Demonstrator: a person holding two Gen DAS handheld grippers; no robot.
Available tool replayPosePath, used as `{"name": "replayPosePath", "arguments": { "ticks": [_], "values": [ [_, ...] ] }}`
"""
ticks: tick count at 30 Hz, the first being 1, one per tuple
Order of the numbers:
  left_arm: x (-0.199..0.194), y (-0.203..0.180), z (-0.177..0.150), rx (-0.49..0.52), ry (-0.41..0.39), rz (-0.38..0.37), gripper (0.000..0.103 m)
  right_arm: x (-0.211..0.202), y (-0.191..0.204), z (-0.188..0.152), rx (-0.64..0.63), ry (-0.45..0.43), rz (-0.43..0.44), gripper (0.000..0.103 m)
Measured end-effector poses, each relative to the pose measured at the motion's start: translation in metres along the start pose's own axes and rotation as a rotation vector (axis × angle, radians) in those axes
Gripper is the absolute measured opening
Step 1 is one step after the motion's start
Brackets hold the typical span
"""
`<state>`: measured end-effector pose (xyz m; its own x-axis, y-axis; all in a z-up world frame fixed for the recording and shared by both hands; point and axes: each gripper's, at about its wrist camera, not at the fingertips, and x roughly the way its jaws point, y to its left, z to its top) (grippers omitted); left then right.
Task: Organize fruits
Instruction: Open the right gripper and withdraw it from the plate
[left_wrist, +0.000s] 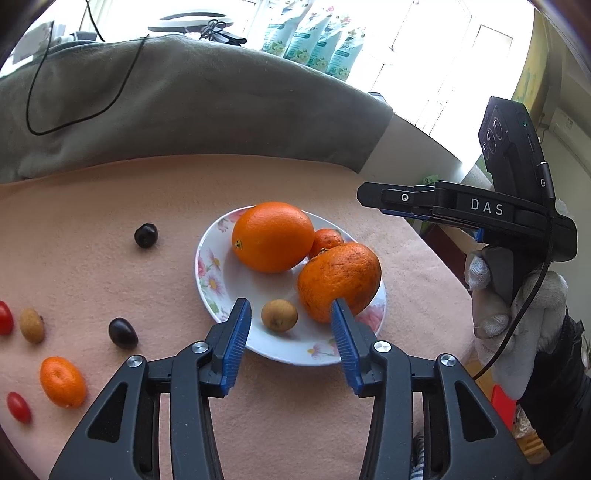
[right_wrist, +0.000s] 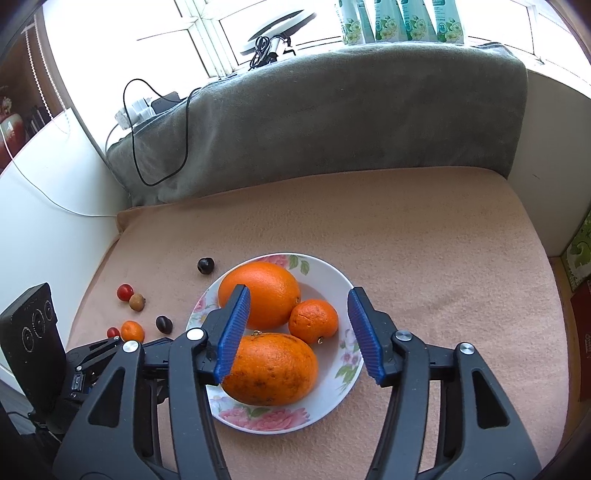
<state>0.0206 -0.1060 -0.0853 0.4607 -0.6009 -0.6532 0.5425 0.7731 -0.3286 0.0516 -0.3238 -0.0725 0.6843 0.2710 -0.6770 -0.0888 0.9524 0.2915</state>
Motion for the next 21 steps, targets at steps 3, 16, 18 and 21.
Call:
{"name": "replayPosePath", "arguments": {
  "ticks": [3, 16, 18, 21],
  "values": [
    [-0.002, 0.000, 0.000, 0.005, -0.009, 0.012, 0.044, -0.002, 0.002, -0.001, -0.003, -0.005, 0.001, 0.058],
    [-0.019, 0.014, -0.008, -0.022, -0.034, 0.055, 0.044, -0.014, 0.024, -0.006, -0.042, -0.045, 0.024, 0.067],
    [-0.024, 0.018, -0.010, -0.030, -0.040, 0.065, 0.044, -0.016, 0.029, -0.007, -0.054, -0.050, 0.031, 0.068],
    [-0.032, 0.026, -0.011, -0.044, -0.049, 0.084, 0.052, -0.017, 0.036, -0.007, -0.067, -0.054, 0.045, 0.074]
  ]
}}
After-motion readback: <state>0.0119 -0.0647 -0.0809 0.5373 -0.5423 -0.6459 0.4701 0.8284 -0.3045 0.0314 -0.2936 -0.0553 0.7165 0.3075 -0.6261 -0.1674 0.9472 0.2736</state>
